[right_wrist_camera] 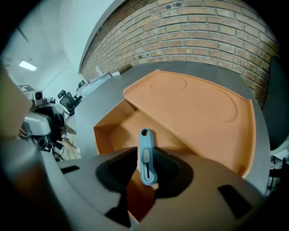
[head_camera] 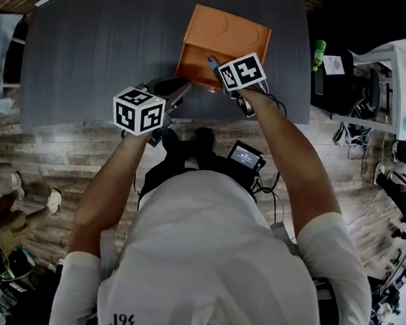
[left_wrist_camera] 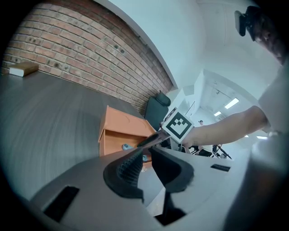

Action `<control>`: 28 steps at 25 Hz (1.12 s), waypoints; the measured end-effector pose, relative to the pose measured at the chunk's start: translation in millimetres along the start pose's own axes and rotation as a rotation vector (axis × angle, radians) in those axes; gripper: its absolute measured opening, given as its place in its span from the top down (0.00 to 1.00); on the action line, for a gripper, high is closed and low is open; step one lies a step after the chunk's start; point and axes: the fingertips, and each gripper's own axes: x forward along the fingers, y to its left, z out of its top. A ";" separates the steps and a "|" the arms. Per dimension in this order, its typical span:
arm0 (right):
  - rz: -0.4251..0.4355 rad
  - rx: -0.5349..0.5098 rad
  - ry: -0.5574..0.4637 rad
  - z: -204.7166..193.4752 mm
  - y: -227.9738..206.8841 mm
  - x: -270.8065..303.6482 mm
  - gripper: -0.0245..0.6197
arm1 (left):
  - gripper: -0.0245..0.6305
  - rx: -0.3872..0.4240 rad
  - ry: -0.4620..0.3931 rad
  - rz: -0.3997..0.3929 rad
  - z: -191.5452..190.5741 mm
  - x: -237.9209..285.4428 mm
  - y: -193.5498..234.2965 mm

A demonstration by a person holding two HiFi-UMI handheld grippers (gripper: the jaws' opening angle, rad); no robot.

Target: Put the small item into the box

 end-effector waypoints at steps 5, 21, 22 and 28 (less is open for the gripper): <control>-0.037 0.003 -0.046 4.3 -6.3 -12.9 0.80 | 0.86 0.008 -0.017 -0.009 5.6 -0.1 -4.5; -0.069 0.023 -0.318 46.4 -0.8 -92.9 0.89 | 0.86 0.066 -0.117 -0.060 54.3 -4.3 -28.3; -0.072 0.025 -0.337 49.8 0.0 -98.8 0.89 | 0.86 0.069 -0.126 -0.066 58.5 -5.1 -31.0; -0.082 0.008 -0.447 68.7 12.8 -136.9 0.90 | 0.86 0.093 -0.185 -0.116 82.9 -16.0 -52.4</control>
